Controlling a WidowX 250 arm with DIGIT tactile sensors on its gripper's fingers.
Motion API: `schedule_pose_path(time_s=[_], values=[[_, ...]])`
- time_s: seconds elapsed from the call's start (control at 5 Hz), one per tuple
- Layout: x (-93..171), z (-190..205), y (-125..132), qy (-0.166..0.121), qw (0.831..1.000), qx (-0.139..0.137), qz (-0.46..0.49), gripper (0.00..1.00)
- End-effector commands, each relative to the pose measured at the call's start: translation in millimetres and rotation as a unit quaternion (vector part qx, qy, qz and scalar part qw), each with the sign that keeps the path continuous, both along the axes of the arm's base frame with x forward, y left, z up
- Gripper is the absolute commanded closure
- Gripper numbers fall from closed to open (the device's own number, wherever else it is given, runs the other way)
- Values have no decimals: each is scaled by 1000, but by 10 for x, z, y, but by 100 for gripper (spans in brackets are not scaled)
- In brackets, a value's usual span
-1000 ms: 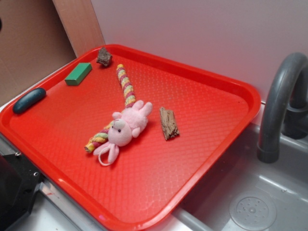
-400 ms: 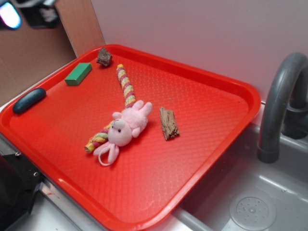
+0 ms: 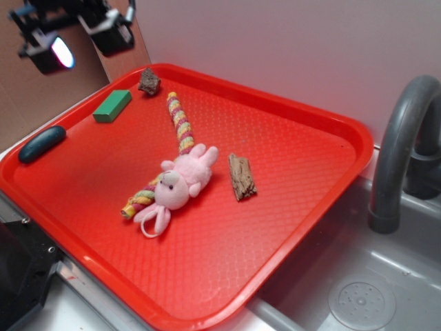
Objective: Grab the rock.
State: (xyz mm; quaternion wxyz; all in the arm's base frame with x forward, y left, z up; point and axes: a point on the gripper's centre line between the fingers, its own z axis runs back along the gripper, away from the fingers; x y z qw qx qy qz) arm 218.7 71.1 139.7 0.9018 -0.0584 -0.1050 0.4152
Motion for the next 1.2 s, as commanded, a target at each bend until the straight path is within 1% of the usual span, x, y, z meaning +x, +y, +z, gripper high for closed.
schedule_pose_path(time_s=[0.0, 0.2, 0.4, 0.6, 0.8, 1.0], values=[[476, -183, 452, -77, 996, 44, 30, 0], [671, -283, 551, -77, 993, 86, 14, 0], [792, -317, 634, -79, 990, 114, 3, 0], [902, -332, 725, -87, 985, 145, -27, 0], [980, -438, 823, -88, 982, 160, -54, 0], [992, -502, 965, -64, 979, 188, -42, 0]])
